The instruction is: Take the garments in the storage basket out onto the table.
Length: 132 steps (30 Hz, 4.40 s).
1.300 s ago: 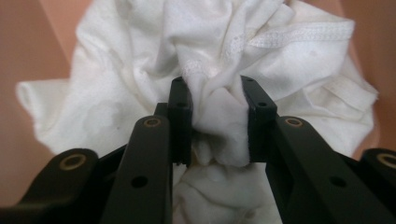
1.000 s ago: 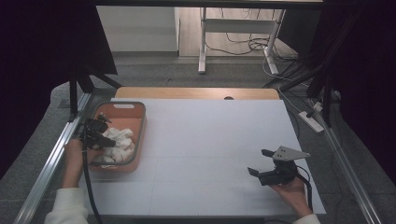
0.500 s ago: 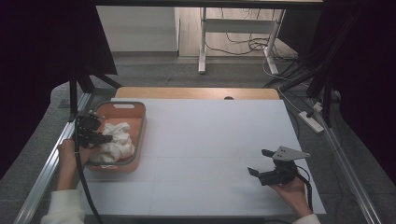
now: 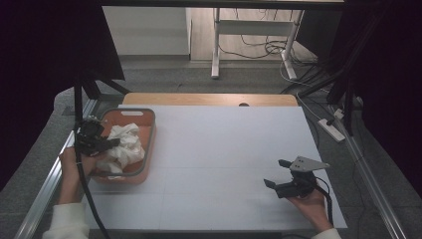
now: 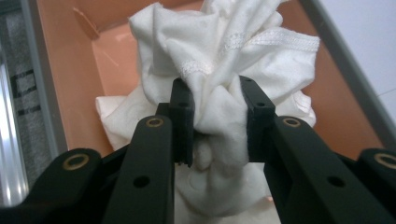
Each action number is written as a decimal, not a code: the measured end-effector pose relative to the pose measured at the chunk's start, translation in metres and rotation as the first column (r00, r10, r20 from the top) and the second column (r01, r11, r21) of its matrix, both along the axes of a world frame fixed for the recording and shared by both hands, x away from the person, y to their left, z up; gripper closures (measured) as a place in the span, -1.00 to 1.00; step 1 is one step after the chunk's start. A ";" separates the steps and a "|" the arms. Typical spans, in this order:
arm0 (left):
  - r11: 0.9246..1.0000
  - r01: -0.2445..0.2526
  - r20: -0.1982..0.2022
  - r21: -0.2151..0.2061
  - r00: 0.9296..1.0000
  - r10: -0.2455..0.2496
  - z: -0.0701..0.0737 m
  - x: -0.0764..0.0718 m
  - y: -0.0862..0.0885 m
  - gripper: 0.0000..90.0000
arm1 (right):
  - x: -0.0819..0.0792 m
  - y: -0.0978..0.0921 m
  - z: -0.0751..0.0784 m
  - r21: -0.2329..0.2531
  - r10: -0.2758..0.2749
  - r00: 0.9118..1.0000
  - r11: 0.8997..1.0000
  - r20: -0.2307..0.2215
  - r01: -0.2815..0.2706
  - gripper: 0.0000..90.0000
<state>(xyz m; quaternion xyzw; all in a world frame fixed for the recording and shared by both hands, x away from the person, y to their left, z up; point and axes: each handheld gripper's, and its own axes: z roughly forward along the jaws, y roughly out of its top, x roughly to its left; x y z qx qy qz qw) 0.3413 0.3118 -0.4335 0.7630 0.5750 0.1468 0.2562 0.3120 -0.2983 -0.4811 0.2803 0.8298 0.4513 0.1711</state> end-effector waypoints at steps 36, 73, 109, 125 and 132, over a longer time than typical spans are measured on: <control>0.984 0.017 0.193 -0.179 0.981 0.019 0.022 -0.013 0.003 0.58 | 0.000 0.001 -0.001 -0.002 0.000 1.000 1.000 -0.004 0.000 -0.80; 0.937 0.065 0.293 -0.343 0.955 0.041 0.035 -0.020 -0.004 0.58 | 0.001 0.001 -0.004 -0.010 -0.014 1.000 1.000 0.000 0.014 -0.80; 0.890 0.130 0.434 -0.438 0.897 0.082 0.063 -0.027 -0.030 0.58 | 0.002 0.004 -0.006 -0.015 -0.007 1.000 1.000 -0.007 0.007 -0.80; 0.863 0.159 0.475 -0.479 0.874 0.103 0.071 -0.034 -0.028 0.58 | 0.002 0.004 -0.007 -0.014 -0.013 1.000 1.000 -0.011 0.013 -0.80; 0.843 0.179 0.493 -0.506 0.863 0.112 0.082 -0.028 -0.032 0.59 | 0.002 0.002 -0.007 -0.011 -0.020 1.000 1.000 -0.012 0.020 -0.80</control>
